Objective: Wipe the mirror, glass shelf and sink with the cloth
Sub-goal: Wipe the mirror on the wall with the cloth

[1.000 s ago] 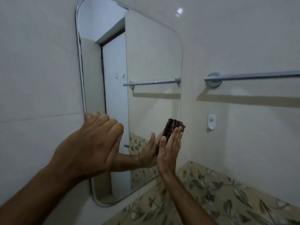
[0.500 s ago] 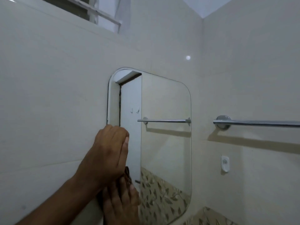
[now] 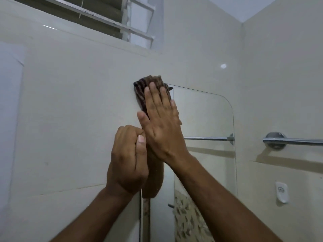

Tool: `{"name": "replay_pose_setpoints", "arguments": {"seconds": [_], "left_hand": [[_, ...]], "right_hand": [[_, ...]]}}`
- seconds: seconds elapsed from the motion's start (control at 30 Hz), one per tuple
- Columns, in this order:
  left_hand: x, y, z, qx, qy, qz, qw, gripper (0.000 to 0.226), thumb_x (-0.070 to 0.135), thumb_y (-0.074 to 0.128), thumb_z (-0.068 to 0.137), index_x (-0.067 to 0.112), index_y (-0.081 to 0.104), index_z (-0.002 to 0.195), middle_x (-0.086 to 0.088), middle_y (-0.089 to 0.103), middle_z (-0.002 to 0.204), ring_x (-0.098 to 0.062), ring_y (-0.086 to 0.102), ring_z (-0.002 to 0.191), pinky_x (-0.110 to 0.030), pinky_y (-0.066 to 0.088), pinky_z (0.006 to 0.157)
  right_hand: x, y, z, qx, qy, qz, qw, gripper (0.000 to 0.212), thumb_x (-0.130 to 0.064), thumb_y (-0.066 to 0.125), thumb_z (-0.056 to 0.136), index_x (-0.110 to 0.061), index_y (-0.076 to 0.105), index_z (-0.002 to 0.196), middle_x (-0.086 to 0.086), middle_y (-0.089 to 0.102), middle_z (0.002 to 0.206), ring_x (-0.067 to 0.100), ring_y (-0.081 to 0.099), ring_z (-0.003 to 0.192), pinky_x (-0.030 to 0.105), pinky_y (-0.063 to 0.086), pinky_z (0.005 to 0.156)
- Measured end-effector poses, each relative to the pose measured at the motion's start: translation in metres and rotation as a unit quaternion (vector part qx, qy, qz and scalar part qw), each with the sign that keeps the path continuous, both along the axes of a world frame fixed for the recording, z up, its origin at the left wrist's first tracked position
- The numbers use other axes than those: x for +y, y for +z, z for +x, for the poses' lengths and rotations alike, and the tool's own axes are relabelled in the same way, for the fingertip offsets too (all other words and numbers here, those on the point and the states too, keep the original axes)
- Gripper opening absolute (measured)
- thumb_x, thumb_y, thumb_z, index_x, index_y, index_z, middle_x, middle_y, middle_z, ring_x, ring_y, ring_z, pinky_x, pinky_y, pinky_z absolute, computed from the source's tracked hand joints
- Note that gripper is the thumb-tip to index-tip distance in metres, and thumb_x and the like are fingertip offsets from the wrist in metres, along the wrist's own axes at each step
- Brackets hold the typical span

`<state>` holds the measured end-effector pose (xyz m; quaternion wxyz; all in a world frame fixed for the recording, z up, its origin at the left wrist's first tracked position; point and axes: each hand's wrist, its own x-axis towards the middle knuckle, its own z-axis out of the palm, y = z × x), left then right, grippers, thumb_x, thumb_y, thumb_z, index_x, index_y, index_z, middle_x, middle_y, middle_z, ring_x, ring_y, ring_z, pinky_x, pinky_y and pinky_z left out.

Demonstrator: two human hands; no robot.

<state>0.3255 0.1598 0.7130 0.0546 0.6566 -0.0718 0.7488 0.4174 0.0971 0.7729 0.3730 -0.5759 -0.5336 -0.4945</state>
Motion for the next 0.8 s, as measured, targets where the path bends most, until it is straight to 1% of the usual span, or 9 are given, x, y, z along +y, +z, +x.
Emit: {"name": "replay_pose_setpoints", "arguments": {"seconds": [0.1, 0.23, 0.33, 0.4, 0.47, 0.53, 0.6, 0.7, 0.8], "left_hand": [[0.000, 0.000, -0.001, -0.002, -0.004, 0.008, 1.000, 0.024, 0.015, 0.034, 0.100, 0.009, 0.050, 0.083, 0.005, 0.043, 0.081, -0.011, 0.040, 0.076, -0.012, 0.033, 0.073], [-0.001, -0.001, -0.003, -0.020, -0.032, 0.020, 0.999, 0.022, 0.015, 0.033, 0.100, 0.015, 0.047, 0.083, 0.009, 0.038, 0.081, -0.007, 0.042, 0.076, -0.013, 0.033, 0.073], [-0.002, -0.001, -0.003, -0.010, -0.024, 0.024, 0.999, 0.024, 0.014, 0.033, 0.099, 0.011, 0.047, 0.080, 0.007, 0.039, 0.079, -0.006, 0.040, 0.074, -0.013, 0.032, 0.072], [-0.003, -0.002, -0.002, 0.018, -0.009, 0.034, 0.999, 0.025, 0.014, 0.033, 0.099, 0.010, 0.047, 0.080, 0.006, 0.038, 0.078, -0.007, 0.039, 0.074, -0.015, 0.033, 0.072], [-0.004, -0.002, -0.001, 0.053, 0.011, 0.040, 0.998, 0.025, 0.016, 0.033, 0.100, 0.010, 0.048, 0.081, 0.006, 0.039, 0.080, -0.011, 0.038, 0.075, -0.016, 0.033, 0.073], [-0.004, -0.002, 0.001, 0.081, 0.031, 0.045, 0.995, 0.024, 0.019, 0.033, 0.100, 0.011, 0.048, 0.083, 0.006, 0.041, 0.081, -0.013, 0.038, 0.077, -0.016, 0.033, 0.074], [-0.003, -0.001, 0.004, 0.102, 0.070, 0.055, 0.991, 0.022, 0.018, 0.035, 0.100, 0.011, 0.049, 0.085, 0.003, 0.043, 0.082, -0.016, 0.038, 0.078, -0.022, 0.033, 0.075], [-0.003, 0.009, 0.009, 0.126, 0.163, 0.108, 0.973, 0.018, 0.017, 0.038, 0.098, 0.011, 0.050, 0.087, -0.004, 0.045, 0.083, -0.020, 0.036, 0.077, -0.038, 0.036, 0.072], [0.000, 0.040, 0.019, 0.120, 0.248, 0.139, 0.951, 0.023, 0.018, 0.034, 0.100, 0.007, 0.051, 0.090, -0.011, 0.047, 0.085, -0.021, 0.033, 0.080, -0.043, 0.034, 0.073]], "right_hand": [[-0.001, -0.016, -0.002, -0.014, 0.000, -0.006, 1.000, 0.063, -0.044, 0.020, 0.105, -0.020, 0.009, 0.162, -0.005, -0.001, 0.171, 0.012, -0.010, 0.157, 0.046, 0.004, 0.128], [-0.007, -0.102, 0.001, -0.016, -0.011, -0.013, 1.000, 0.060, -0.041, 0.020, 0.107, -0.019, 0.010, 0.162, -0.004, 0.001, 0.171, 0.019, -0.001, 0.158, 0.048, 0.009, 0.126], [-0.007, -0.170, 0.004, -0.037, -0.076, -0.013, 0.996, 0.059, -0.045, 0.019, 0.106, -0.017, 0.024, 0.158, 0.004, 0.014, 0.169, 0.025, 0.019, 0.155, 0.049, 0.024, 0.117], [-0.008, -0.191, 0.008, -0.040, -0.102, -0.005, 0.994, 0.057, -0.045, 0.020, 0.106, -0.014, 0.034, 0.152, 0.003, 0.023, 0.165, 0.027, 0.031, 0.148, 0.049, 0.033, 0.110], [-0.011, -0.184, 0.009, -0.029, -0.083, 0.002, 0.996, 0.057, -0.044, 0.023, 0.107, -0.015, 0.035, 0.154, 0.006, 0.024, 0.166, 0.025, 0.028, 0.151, 0.048, 0.031, 0.112], [-0.012, -0.159, 0.009, -0.001, -0.038, 0.005, 0.999, 0.057, -0.041, 0.023, 0.107, -0.018, 0.023, 0.160, -0.001, 0.014, 0.170, 0.021, 0.015, 0.157, 0.047, 0.020, 0.121], [-0.011, -0.123, 0.009, 0.027, 0.005, 0.017, 0.999, 0.059, -0.037, 0.024, 0.106, -0.021, 0.012, 0.162, -0.007, 0.003, 0.171, 0.017, 0.003, 0.158, 0.047, 0.011, 0.125], [-0.009, -0.073, 0.017, 0.039, 0.009, 0.034, 0.999, 0.059, -0.028, 0.023, 0.105, -0.020, 0.009, 0.162, -0.008, -0.002, 0.170, 0.014, -0.005, 0.157, 0.050, 0.011, 0.127], [-0.009, -0.047, 0.029, 0.037, 0.014, 0.032, 0.999, 0.057, -0.032, 0.017, 0.106, -0.022, 0.010, 0.162, -0.009, 0.000, 0.170, 0.011, -0.008, 0.157, 0.047, 0.009, 0.127]]}}
